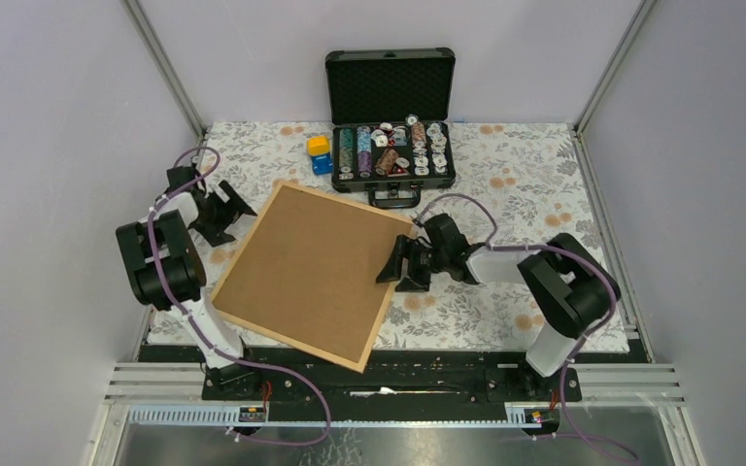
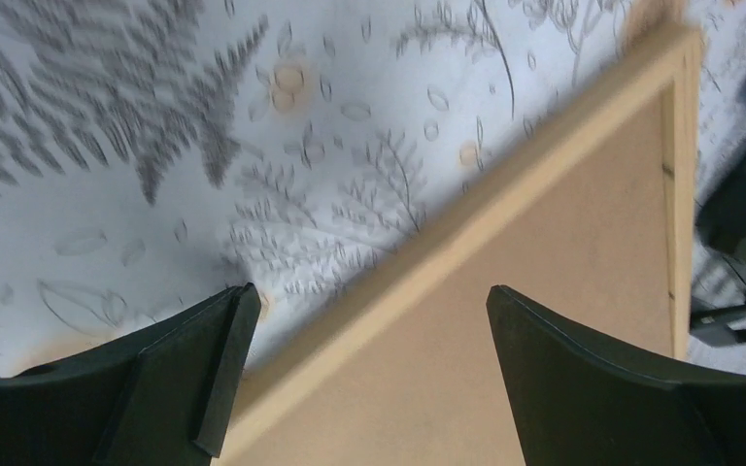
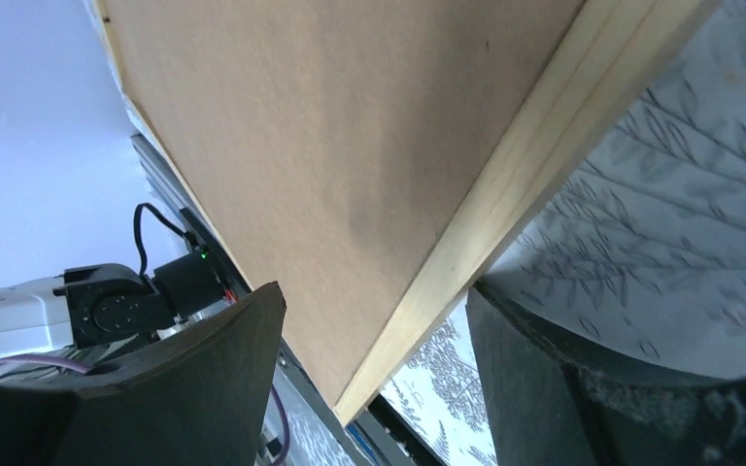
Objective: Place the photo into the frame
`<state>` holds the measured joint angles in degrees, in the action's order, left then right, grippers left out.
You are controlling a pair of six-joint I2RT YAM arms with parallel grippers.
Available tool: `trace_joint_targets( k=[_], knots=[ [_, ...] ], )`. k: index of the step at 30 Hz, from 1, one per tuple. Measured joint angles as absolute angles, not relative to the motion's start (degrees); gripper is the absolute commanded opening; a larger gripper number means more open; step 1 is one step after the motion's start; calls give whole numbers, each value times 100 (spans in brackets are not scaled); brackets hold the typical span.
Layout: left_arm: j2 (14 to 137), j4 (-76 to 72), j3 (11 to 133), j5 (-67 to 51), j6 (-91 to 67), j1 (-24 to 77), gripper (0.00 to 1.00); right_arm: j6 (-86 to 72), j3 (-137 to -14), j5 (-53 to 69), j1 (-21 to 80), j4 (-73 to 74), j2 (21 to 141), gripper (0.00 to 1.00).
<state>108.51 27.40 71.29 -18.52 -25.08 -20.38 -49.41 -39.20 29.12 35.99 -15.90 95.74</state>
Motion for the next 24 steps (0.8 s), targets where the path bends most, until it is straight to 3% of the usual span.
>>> trace_joint_targets(
  k=[7,14,17,24],
  knots=[
    [9789,1903,5655,-1966,-2805,-2237,99,-4801,-4934,3312,3551,-1129,10370,77],
    [9419,1614,5129,-2040,-2926,-2488,99,-4289,-5682,3085,3291,-292,10571,80],
    [9286,1439,4897,-2217,-3061,-2539,99,-4215,-5487,3046,3199,-128,10191,83],
    [9096,1140,4560,-2497,-3306,-2646,99,-5076,-3938,3516,3575,-506,8597,80]
  ],
)
